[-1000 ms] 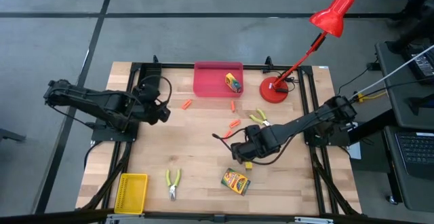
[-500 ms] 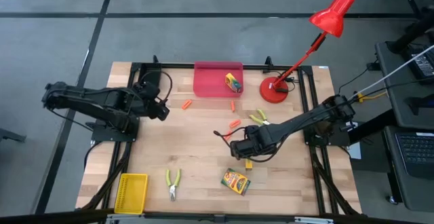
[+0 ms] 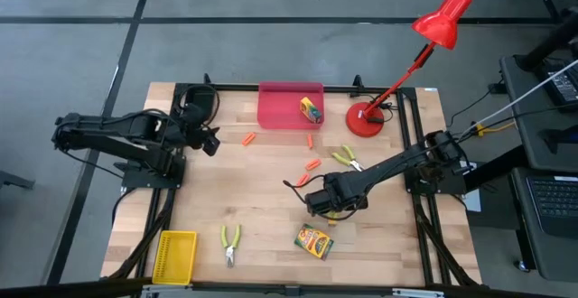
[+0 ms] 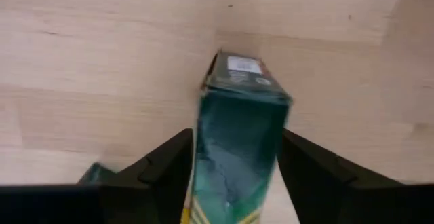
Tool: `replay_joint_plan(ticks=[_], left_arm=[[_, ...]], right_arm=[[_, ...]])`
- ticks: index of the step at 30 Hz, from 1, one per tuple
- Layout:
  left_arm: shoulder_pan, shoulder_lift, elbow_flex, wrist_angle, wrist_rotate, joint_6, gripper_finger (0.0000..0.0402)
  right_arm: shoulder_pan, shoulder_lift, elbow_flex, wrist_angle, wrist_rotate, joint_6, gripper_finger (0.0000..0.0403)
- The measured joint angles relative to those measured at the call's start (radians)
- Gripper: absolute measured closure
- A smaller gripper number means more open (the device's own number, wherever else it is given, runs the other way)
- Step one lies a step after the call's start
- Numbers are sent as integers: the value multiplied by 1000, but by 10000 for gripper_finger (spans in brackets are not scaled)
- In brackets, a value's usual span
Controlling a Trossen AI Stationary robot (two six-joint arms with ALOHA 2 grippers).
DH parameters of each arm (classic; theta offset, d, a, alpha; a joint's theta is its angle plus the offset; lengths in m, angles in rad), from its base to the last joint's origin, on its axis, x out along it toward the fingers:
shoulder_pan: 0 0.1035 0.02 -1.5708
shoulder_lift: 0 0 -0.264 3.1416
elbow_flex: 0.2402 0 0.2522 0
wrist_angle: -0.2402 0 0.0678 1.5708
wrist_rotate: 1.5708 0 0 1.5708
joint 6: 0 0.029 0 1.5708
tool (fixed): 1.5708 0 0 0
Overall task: Pick & Place School Supplies
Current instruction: Put the yellow crayon box into the red bin
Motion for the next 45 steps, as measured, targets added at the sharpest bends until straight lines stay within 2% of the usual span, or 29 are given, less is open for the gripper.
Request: replay_joint_plan(ticks=[6, 11, 18, 24, 29, 33, 38, 45], left_arm=[[1, -1, 0, 0, 1, 0, 164], [1, -1, 0, 0, 1, -11, 164], [1, -1, 0, 0, 1, -31, 164], [1, -1, 0, 0, 0, -72, 164], [1, -1, 0, 0, 0, -100, 164], [0, -1, 0, 0, 0, -150, 164], [0, 1, 0, 1, -2, -211, 164], [0, 5, 0, 2, -1, -278, 164]], right_arm=[[0, 0, -27, 8, -4, -21, 252], [-3, -5, -28, 15, 38, -57, 295], [-63, -66, -28, 42, 129, -138, 316], [-211, -177, -28, 50, 260, -312, 300], [-412, -237, -28, 159, 320, -589, 302], [-591, -232, -28, 307, 282, -796, 304], [-768, -195, -28, 530, 202, -930, 304], [-868, -107, -27, 801, 47, -965, 304]])
